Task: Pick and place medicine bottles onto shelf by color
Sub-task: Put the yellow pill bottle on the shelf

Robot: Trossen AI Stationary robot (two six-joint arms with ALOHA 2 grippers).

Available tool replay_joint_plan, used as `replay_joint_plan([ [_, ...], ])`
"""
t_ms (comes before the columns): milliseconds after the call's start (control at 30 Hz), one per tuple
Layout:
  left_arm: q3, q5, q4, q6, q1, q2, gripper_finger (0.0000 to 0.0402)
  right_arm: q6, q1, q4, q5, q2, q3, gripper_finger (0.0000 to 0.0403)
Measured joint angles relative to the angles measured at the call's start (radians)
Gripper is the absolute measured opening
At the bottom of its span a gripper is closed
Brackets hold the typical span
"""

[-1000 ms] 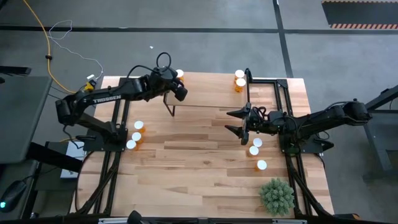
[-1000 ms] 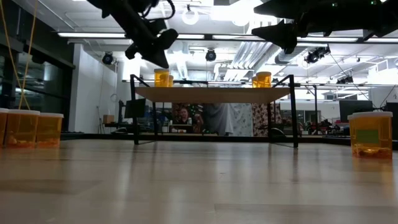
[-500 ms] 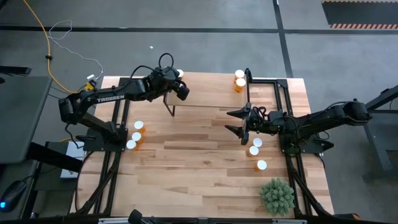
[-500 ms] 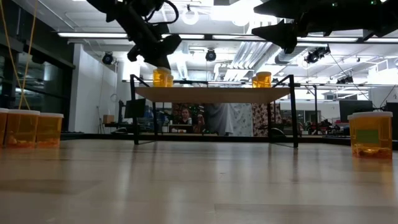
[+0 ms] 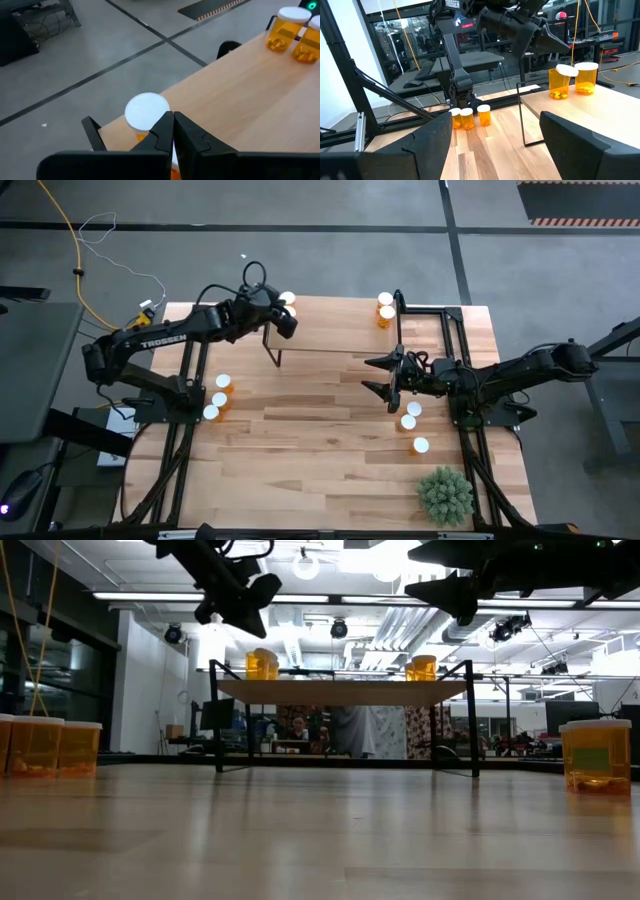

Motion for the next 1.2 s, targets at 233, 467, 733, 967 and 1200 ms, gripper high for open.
replay_joint_plan([
  [233,0.000,0.001,0.002,0.007,0.000,-0.004,0.0000,0.000,0.000,0.000,0.000,0.000,0.000,0.0291],
  [467,0.000,0.019,0.002,0.008,0.000,-0.004,0.0000,-0.001,0.000,0.000,0.000,0.000,0.000,0.0291],
  [733,0.000,0.096,-0.035,0.007,0.001,-0.004,0.0000,0.001,0.000,0.000,0.000,0.000,0.000,0.0291],
  [967,0.000,0.100,-0.065,0.008,0.017,-0.003,0.0000,0.001,0.000,0.001,0.000,0.000,0.000,0.0291],
  [1200,0.000,0.144,-0.088,0.007,0.043,-0.002,0.0000,0.001,0.000,0.011,0.000,0.000,0.000,0.0291],
])
